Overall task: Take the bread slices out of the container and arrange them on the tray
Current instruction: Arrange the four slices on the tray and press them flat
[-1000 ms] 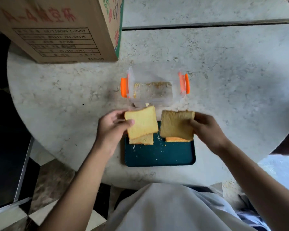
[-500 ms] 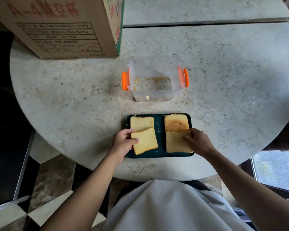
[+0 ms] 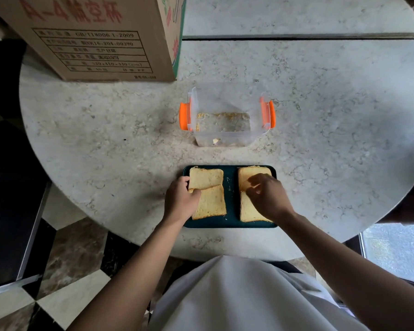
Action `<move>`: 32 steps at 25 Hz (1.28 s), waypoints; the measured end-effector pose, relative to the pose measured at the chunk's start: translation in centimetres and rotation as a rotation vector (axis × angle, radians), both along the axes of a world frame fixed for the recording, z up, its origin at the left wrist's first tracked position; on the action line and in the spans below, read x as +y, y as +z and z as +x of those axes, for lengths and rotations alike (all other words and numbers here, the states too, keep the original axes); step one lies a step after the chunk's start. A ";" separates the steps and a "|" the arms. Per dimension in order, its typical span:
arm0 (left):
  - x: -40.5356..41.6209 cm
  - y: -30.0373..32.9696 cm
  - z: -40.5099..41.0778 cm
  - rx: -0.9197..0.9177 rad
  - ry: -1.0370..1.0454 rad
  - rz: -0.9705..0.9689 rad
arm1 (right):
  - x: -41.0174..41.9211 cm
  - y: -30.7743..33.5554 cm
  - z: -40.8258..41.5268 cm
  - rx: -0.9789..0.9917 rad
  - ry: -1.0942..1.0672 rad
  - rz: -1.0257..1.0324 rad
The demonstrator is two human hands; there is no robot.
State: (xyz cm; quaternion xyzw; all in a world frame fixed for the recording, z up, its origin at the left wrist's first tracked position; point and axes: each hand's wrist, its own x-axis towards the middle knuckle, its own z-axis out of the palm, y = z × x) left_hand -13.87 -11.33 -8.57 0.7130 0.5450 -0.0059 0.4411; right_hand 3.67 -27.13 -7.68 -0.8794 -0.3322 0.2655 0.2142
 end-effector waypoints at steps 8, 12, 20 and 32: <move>0.3 0.4 1.0 0.024 -0.058 0.059 | 8.2 -1.4 -2.4 0.221 -0.007 -0.214; -0.5 0.3 1.0 0.043 -0.175 0.131 | 8.7 -2.0 -2.3 0.290 -0.082 -0.202; -1.0 -0.3 1.2 0.199 -0.329 0.256 | 9.3 -2.2 -2.3 0.386 -0.124 -0.115; -2.0 -1.3 0.4 0.387 -0.496 0.385 | 8.7 -1.8 -2.5 0.446 -0.158 -0.035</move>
